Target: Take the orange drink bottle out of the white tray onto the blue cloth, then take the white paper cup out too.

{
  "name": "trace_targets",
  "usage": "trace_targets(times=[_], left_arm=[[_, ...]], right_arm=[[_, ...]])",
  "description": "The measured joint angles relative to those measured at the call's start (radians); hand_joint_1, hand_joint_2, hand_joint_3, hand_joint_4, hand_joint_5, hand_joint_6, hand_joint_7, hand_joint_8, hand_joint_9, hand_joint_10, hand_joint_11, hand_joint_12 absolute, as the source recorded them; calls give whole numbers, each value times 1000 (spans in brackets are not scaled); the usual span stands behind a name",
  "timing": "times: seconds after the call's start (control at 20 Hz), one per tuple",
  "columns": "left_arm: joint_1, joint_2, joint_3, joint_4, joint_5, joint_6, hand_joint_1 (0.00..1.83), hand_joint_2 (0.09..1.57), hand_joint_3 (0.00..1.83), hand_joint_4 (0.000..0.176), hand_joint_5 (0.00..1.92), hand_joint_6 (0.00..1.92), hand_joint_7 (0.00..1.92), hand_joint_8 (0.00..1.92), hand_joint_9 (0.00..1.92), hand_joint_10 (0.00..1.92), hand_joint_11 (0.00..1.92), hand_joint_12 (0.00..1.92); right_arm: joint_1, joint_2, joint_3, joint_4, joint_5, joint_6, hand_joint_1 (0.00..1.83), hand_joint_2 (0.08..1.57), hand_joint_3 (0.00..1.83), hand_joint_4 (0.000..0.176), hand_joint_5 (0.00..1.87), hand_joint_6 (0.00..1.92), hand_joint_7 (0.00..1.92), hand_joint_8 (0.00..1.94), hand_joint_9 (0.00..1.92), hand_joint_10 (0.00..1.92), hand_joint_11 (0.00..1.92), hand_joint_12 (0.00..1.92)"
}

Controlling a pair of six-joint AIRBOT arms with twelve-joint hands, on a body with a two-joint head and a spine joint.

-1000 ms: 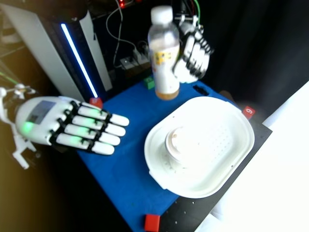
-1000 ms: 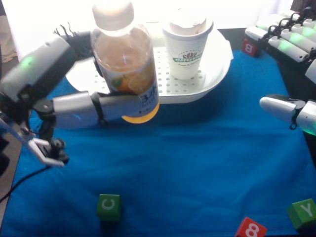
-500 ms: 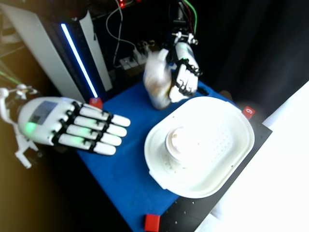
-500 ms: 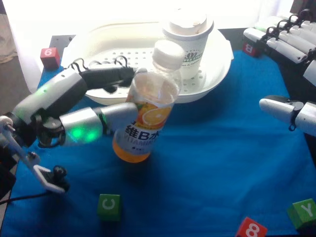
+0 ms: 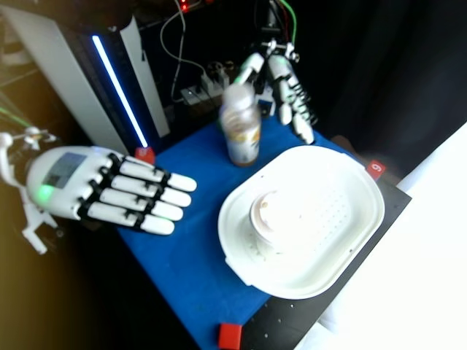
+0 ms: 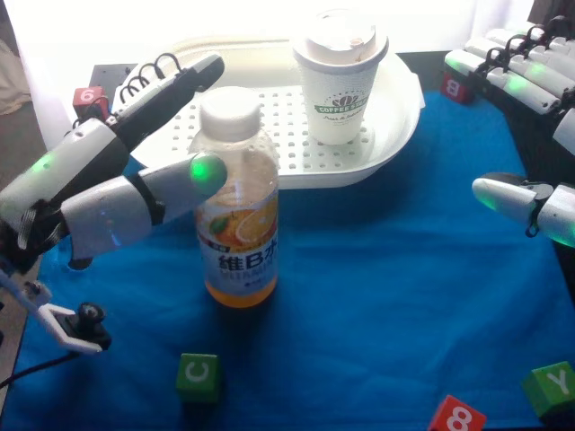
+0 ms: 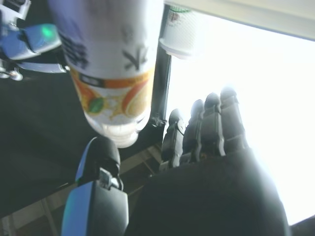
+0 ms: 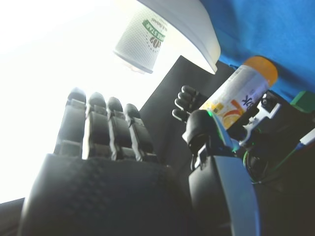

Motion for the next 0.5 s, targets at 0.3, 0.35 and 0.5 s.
trace_targets(times=[0.3, 0.35, 0.5], left_arm=[[81, 67, -47, -73, -75, 54, 199, 1171, 0, 101, 0, 0, 0, 0, 0, 0, 15, 8], [85, 74, -47, -89, -87, 61, 224, 1169, 0, 80, 25, 9, 0, 0, 15, 6, 45, 23], [98, 100, -55, -109, -126, 85, 413, 1230, 0, 100, 143, 10, 51, 2, 89, 8, 0, 759]], right_arm=[[0, 3, 0, 1, 0, 0, 238, 1382, 9, 0, 0, 0, 0, 0, 0, 0, 0, 0], [0, 3, 0, 0, 0, 0, 301, 1371, 2, 0, 0, 0, 0, 0, 0, 0, 0, 0], [0, 5, 0, 1, 0, 0, 279, 1369, 1, 0, 0, 0, 0, 0, 0, 0, 0, 0]])
